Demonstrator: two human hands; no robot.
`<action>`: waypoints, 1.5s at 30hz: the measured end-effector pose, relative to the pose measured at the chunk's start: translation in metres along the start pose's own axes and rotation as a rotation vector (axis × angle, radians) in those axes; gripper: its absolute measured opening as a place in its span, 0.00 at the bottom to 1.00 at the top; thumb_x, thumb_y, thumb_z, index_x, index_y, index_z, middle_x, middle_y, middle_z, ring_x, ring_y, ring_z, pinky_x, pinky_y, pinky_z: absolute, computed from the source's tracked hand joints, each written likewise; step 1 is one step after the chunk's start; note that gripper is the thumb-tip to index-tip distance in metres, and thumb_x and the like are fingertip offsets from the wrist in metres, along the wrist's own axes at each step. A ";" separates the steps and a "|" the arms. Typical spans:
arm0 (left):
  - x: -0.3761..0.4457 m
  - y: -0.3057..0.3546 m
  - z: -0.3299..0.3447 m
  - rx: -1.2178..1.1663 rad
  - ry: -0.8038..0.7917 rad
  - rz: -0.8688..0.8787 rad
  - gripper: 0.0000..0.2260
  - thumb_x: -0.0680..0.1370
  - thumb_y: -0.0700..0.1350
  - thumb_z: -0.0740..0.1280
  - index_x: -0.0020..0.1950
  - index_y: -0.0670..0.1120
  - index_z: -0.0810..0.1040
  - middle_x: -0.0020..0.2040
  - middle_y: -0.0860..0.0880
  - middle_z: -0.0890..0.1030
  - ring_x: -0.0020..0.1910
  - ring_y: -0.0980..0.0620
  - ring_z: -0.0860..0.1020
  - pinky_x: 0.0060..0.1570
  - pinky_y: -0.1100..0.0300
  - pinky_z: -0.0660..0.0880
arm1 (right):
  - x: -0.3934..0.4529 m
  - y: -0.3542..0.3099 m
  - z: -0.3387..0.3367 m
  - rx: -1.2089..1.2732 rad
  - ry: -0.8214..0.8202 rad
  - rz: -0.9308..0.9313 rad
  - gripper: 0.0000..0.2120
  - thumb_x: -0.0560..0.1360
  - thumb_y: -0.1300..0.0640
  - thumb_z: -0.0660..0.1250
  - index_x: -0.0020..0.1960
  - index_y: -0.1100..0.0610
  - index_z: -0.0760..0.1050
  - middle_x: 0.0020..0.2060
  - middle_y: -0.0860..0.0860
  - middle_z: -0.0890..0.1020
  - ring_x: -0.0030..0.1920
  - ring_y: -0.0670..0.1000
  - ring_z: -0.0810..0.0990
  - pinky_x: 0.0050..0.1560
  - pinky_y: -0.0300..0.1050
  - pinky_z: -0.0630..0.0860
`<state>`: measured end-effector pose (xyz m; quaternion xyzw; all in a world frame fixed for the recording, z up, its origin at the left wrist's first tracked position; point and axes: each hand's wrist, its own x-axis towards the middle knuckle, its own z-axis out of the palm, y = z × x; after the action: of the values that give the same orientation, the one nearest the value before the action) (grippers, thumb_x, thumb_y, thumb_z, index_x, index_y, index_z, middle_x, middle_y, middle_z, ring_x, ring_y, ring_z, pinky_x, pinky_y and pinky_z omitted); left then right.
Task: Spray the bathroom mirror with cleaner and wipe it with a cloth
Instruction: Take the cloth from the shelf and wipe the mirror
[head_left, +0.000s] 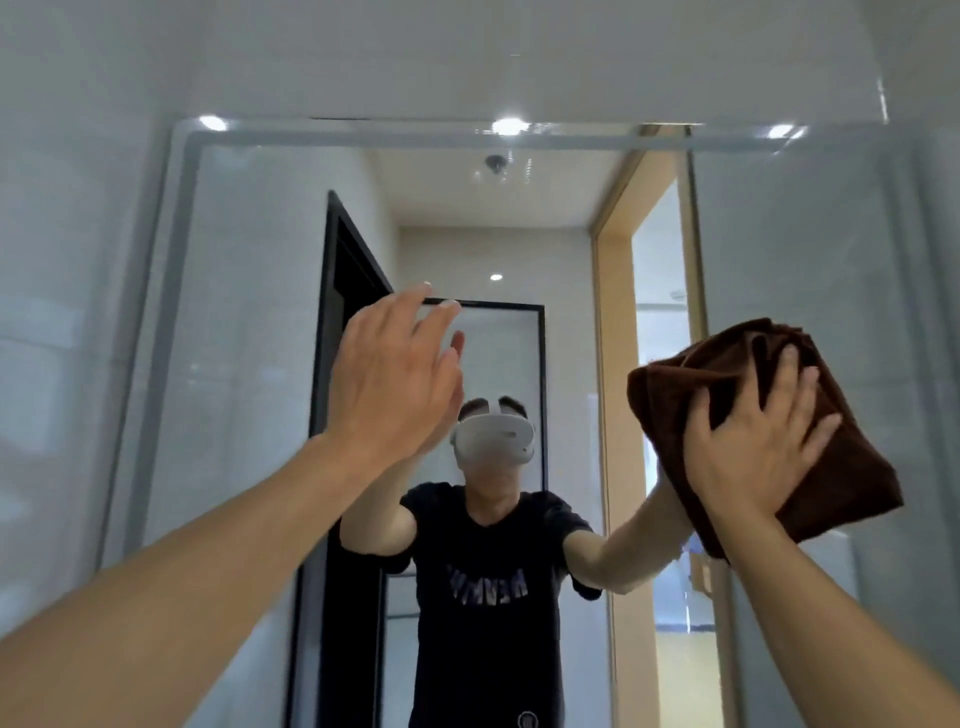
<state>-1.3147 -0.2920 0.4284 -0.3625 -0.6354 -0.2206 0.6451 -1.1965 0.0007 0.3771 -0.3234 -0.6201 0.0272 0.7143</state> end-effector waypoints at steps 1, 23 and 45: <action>0.002 -0.014 -0.007 0.034 -0.011 -0.009 0.20 0.80 0.49 0.58 0.70 0.46 0.74 0.71 0.43 0.73 0.69 0.43 0.71 0.69 0.46 0.66 | 0.000 -0.015 0.001 0.005 0.000 -0.008 0.32 0.77 0.40 0.51 0.78 0.51 0.63 0.80 0.54 0.57 0.81 0.58 0.52 0.77 0.68 0.49; 0.012 -0.131 -0.061 0.234 -0.068 -0.197 0.20 0.82 0.47 0.59 0.74 0.46 0.70 0.75 0.41 0.68 0.72 0.39 0.67 0.70 0.42 0.64 | -0.096 -0.327 0.049 0.285 -0.265 -0.921 0.33 0.78 0.35 0.57 0.80 0.47 0.58 0.81 0.52 0.53 0.82 0.52 0.46 0.73 0.55 0.65; 0.095 -0.082 -0.030 0.251 0.081 -0.248 0.11 0.77 0.40 0.62 0.58 0.38 0.71 0.56 0.38 0.75 0.53 0.37 0.74 0.53 0.43 0.70 | 0.166 -0.094 0.006 -0.031 -0.050 -0.172 0.33 0.79 0.37 0.47 0.81 0.49 0.54 0.81 0.53 0.52 0.81 0.58 0.49 0.79 0.63 0.45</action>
<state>-1.3471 -0.3507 0.5391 -0.1886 -0.6712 -0.2318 0.6784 -1.1976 0.0022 0.5675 -0.2790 -0.6635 -0.0360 0.6933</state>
